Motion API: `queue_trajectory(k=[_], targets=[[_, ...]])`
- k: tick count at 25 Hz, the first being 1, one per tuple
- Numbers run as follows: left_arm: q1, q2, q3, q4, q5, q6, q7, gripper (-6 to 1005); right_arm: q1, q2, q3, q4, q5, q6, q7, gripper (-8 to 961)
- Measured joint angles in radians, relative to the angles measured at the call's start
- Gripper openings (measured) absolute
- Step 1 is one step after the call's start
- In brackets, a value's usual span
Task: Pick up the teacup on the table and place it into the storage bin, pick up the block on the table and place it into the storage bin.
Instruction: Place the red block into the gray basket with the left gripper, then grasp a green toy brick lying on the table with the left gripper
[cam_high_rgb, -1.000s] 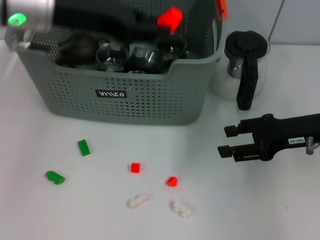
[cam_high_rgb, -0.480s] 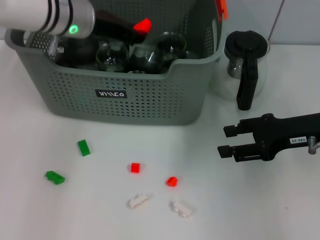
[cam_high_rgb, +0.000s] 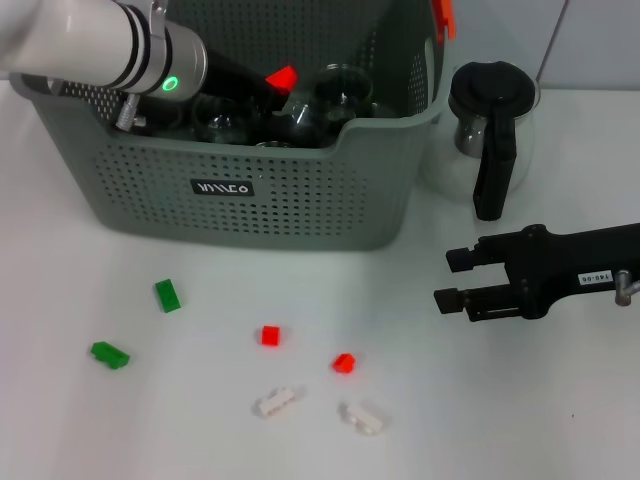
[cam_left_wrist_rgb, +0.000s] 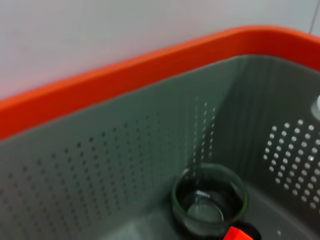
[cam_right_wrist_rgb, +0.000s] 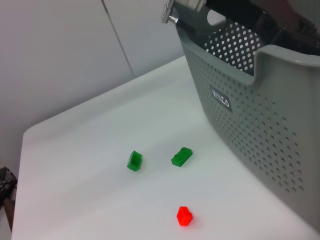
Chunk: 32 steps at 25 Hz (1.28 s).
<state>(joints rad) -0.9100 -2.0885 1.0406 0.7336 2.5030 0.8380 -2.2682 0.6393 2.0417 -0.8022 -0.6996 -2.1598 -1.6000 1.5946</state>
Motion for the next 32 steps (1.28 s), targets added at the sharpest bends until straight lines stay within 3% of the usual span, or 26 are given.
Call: queue_trajectory(k=[6, 10, 15, 20, 23, 27, 32], targets=[[0.026, -0.015, -0.009, 0.088, 0.006, 0.048, -0.042, 374, -0.004, 0.000, 0.000, 0.000, 0.000, 0.002, -0.002, 700], [0.081, -0.037, -0.017, 0.233, -0.021, 0.106, -0.078, 519, -0.005, -0.001, 0.000, 0.000, 0.000, 0.000, -0.002, 700], [0.187, -0.047, -0.035, 0.457, -0.185, 0.278, -0.077, 645, -0.004, -0.003, 0.000, 0.000, 0.000, -0.002, 0.000, 700], [0.251, -0.052, -0.163, 0.592, -0.334, 0.537, -0.006, 735, -0.004, -0.003, 0.001, 0.000, 0.000, -0.002, -0.003, 700], [0.279, -0.052, -0.265, 0.613, -0.380, 0.693, 0.029, 734, -0.005, 0.002, 0.012, 0.000, 0.001, -0.003, -0.007, 700], [0.323, -0.046, -0.361, 0.617, -0.370, 0.813, 0.064, 732, -0.005, 0.005, 0.012, 0.000, 0.002, -0.009, -0.008, 700], [0.373, -0.039, -0.403, 0.684, -0.256, 0.967, 0.145, 730, -0.005, 0.004, 0.010, 0.000, 0.001, -0.031, -0.008, 699]])
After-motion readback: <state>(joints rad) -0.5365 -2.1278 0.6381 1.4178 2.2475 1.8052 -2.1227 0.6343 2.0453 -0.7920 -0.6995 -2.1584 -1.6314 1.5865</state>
